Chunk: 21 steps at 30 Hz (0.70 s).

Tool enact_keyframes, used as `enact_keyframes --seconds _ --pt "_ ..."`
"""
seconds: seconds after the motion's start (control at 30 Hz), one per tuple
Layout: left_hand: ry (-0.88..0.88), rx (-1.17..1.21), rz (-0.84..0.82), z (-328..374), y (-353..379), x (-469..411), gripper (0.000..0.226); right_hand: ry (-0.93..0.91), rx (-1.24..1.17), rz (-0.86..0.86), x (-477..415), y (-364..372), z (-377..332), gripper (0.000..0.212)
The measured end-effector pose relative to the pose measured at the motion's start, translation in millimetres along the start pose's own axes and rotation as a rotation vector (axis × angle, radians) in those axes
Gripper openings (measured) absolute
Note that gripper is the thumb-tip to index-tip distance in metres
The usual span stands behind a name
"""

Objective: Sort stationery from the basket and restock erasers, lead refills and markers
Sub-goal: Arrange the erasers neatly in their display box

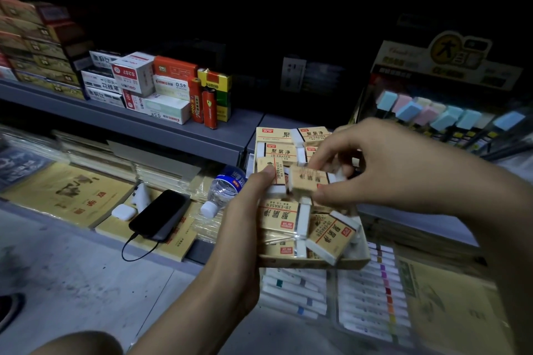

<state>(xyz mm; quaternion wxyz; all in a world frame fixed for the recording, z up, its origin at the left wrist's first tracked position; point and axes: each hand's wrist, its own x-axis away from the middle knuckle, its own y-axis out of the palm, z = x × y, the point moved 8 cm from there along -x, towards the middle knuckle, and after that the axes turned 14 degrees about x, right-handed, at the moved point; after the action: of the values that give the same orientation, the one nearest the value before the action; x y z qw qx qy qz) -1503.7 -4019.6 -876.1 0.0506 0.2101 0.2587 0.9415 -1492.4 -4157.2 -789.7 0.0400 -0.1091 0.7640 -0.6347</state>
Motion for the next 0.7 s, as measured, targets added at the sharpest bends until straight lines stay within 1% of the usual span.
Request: enact_keyframes --seconds 0.07,0.1,0.13,0.17,0.2,0.23,0.3,0.37,0.43,0.47,0.53,0.57,0.63,0.7 --pt "-0.065 0.108 0.06 -5 2 -2 0.034 0.003 -0.016 0.104 1 -13 1 0.022" --pt "-0.079 0.167 0.049 -9 1 -3 0.041 0.017 0.002 0.174 1 -20 3 0.022" --pt "-0.076 0.198 -0.002 -13 1 -3 0.047 0.036 0.028 0.251 -1 -26 5 0.023" --pt "-0.062 0.191 -0.056 -16 1 -1 0.048 0.059 0.053 0.326 -4 -30 8 0.025" --pt "-0.049 0.182 -0.1 -16 2 0 0.043 0.077 0.077 0.391 -9 -32 9 0.027" --pt "-0.037 0.168 -0.123 -17 0 3 0.04 0.087 0.105 0.439 -13 -32 9 0.028" --pt "-0.024 0.175 -0.145 -18 -1 3 0.041 0.099 0.179 0.491 -22 -29 10 0.026" --pt "-0.023 0.171 -0.152 -18 1 3 0.043 0.108 0.233 0.473 -29 -22 13 0.021" --pt "-0.007 0.168 -0.156 -16 1 4 0.043 0.123 0.226 0.399 -33 -15 19 0.018" --pt "0.004 0.164 -0.154 -15 0 3 0.045 0.131 0.221 0.371 -34 -13 20 0.02" --pt "0.007 0.158 -0.151 -17 -2 1 0.052 0.143 0.229 0.366 -32 -14 20 0.029" --pt "0.007 0.156 -0.149 -16 -3 0 0.055 0.141 0.213 0.378 -30 -17 18 0.033" --pt "-0.002 0.152 -0.15 -18 -4 0 0.063 0.095 0.108 0.385 -22 -24 6 0.03" --pt "-0.012 0.155 -0.146 -19 -5 -2 0.071 0.032 0.005 0.299 -18 -21 -12 0.03"
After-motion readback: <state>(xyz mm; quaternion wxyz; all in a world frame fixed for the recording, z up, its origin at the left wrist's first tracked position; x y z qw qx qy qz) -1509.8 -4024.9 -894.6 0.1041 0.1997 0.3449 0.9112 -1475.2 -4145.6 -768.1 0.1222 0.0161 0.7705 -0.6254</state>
